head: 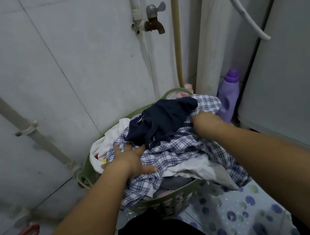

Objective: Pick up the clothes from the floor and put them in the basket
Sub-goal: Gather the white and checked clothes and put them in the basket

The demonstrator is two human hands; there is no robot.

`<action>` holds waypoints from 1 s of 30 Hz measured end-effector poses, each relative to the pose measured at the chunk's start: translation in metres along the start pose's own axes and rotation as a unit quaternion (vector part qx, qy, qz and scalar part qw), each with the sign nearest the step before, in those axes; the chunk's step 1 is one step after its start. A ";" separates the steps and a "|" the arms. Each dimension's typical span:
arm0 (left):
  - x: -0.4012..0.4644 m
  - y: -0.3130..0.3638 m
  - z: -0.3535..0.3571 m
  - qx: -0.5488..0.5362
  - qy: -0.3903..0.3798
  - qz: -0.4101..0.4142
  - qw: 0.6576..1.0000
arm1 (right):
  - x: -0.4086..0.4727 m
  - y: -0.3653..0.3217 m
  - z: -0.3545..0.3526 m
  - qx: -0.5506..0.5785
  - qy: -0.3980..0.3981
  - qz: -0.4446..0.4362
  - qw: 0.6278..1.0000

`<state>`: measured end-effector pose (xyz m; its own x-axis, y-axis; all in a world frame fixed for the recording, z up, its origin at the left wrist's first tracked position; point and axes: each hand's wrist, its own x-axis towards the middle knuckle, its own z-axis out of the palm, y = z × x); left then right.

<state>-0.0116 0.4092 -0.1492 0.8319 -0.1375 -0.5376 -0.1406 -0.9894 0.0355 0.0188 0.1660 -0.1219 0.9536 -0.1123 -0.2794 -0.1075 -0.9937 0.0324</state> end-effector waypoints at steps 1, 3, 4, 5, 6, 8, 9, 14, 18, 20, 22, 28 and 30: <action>0.002 -0.002 0.001 -0.002 -0.001 -0.002 1.000 | -0.002 -0.003 -0.003 0.006 0.025 -0.004 1.000; 0.006 -0.004 0.004 -0.003 0.000 -0.009 1.000 | -0.005 -0.012 -0.009 0.022 0.083 -0.023 0.996; 0.007 -0.004 0.004 -0.004 0.001 -0.012 1.000 | -0.007 -0.016 -0.013 0.034 0.113 -0.036 0.992; 0.007 -0.004 0.004 -0.005 0.003 -0.015 1.000 | -0.008 -0.021 -0.016 0.049 0.141 -0.050 0.988; 0.008 -0.004 0.005 -0.008 0.004 -0.016 1.000 | -0.010 -0.027 -0.020 0.067 0.163 -0.062 0.982; 0.010 -0.005 0.006 -0.008 0.006 -0.023 1.000 | -0.011 -0.043 -0.026 0.119 0.194 -0.089 0.970; 0.010 -0.006 0.006 -0.005 0.005 -0.025 1.000 | -0.011 -0.053 -0.029 0.148 0.203 -0.107 0.962; -0.006 -0.003 0.002 0.024 -0.005 -0.003 1.000 | -0.019 -0.098 -0.006 0.225 0.096 -0.216 0.945; -0.016 -0.005 -0.002 -0.008 -0.016 0.033 0.999 | -0.018 -0.088 0.021 0.248 0.006 -0.182 0.952; -0.023 -0.002 -0.017 -0.029 -0.031 0.021 0.999 | -0.016 -0.079 0.021 0.264 -0.018 -0.157 0.952; -0.032 0.009 -0.039 -0.072 0.037 0.011 0.997 | -0.019 -0.076 0.018 0.267 -0.029 -0.148 0.952; -0.025 0.041 -0.068 0.109 0.200 0.108 0.968 | -0.025 -0.064 -0.002 0.155 0.032 -0.220 0.963; -0.014 0.042 -0.063 0.118 0.071 0.079 0.987 | -0.018 -0.042 -0.010 0.034 0.098 -0.198 0.975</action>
<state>0.0045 0.3663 -0.0868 0.8544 -0.3113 -0.4160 -0.3817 -0.9193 -0.0960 0.0087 0.2099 -0.1084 0.9586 0.2766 -0.0683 0.2686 -0.9573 -0.1066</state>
